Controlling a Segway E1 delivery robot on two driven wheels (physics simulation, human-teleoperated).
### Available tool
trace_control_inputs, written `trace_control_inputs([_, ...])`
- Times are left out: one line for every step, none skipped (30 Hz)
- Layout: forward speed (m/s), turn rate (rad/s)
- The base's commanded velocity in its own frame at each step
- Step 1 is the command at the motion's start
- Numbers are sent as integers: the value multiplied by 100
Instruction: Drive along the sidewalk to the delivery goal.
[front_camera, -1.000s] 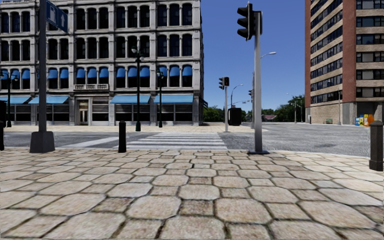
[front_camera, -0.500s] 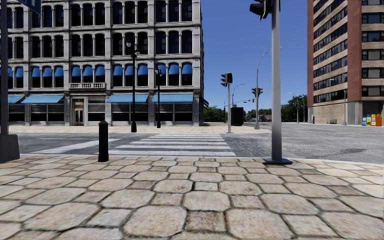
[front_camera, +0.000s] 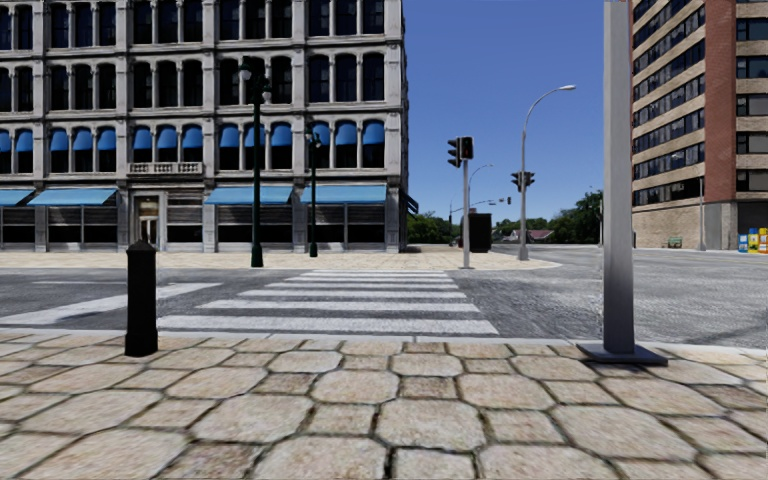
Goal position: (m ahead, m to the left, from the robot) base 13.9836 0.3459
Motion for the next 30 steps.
trace_control_inputs([200,0])
trace_control_inputs([200,0])
trace_control_inputs([200,0])
trace_control_inputs([200,0])
trace_control_inputs([200,0])
trace_control_inputs([200,0])
trace_control_inputs([200,0])
trace_control_inputs([200,0])
trace_control_inputs([200,0])
trace_control_inputs([200,0])
trace_control_inputs([200,0])
trace_control_inputs([200,0])
trace_control_inputs([200,0])
trace_control_inputs([200,0])
trace_control_inputs([200,0])
trace_control_inputs([200,0])
trace_control_inputs([200,0])
trace_control_inputs([200,0])
trace_control_inputs([200,0])
trace_control_inputs([200,0])
trace_control_inputs([200,0])
trace_control_inputs([200,0])
trace_control_inputs([200,0])
trace_control_inputs([200,0])
trace_control_inputs([200,0])
trace_control_inputs([200,0])
trace_control_inputs([200,0])
trace_control_inputs([200,0])
trace_control_inputs([200,0])
trace_control_inputs([200,0])
